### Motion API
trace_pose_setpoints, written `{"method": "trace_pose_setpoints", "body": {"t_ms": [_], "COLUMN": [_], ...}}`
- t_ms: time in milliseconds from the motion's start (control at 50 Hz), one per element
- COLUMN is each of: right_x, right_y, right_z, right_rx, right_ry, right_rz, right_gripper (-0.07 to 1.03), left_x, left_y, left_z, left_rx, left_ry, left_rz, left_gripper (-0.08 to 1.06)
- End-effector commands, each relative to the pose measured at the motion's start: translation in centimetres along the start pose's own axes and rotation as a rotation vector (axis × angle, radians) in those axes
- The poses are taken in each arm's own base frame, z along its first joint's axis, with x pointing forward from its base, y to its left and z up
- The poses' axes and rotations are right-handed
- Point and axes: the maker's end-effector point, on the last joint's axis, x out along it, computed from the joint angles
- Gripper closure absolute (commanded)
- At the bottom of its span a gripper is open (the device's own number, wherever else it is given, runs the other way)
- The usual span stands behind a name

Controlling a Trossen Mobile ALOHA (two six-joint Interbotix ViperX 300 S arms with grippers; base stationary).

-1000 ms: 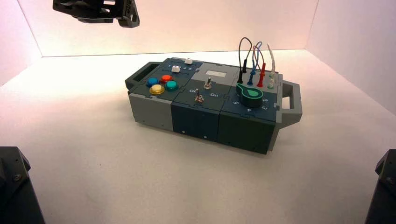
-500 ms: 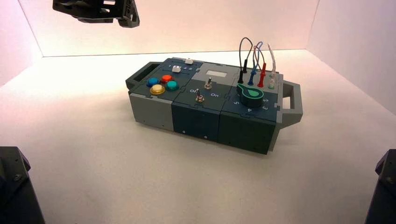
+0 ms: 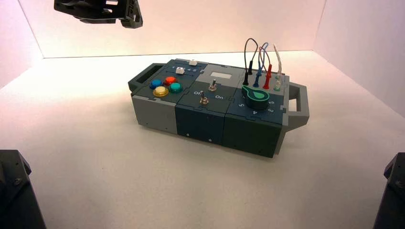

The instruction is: Close both grippers.

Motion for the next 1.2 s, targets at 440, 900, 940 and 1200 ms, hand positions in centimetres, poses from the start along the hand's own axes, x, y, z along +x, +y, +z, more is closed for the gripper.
{"method": "trace_pose_setpoints", "body": {"t_ms": [440, 900, 940, 1200], "right_x": [-0.4, -0.5, -0.6, -1.2], "right_y": [0.2, 0.4, 0.4, 0.5], "right_z": [0.7, 0.2, 0.3, 0.7], "right_rx": [-0.002, -0.003, -0.003, -0.007], "right_ry": [-0.021, 0.013, 0.01, -0.01], "right_rz": [0.005, 0.016, 0.016, 0.019], "right_gripper": [0.5, 0.94, 0.99, 0.99], "left_x": [-0.1, -0.7, -0.8, -1.2], "left_y": [0.1, 0.0, 0.1, 0.1], "left_z": [1.5, 1.5, 1.4, 1.7], "left_rx": [0.0, -0.001, -0.002, 0.0], "left_ry": [-0.041, -0.036, -0.036, -0.047], "left_rz": [0.002, -0.003, -0.002, -0.003], "left_gripper": [0.28, 0.97, 1.01, 1.01]}}
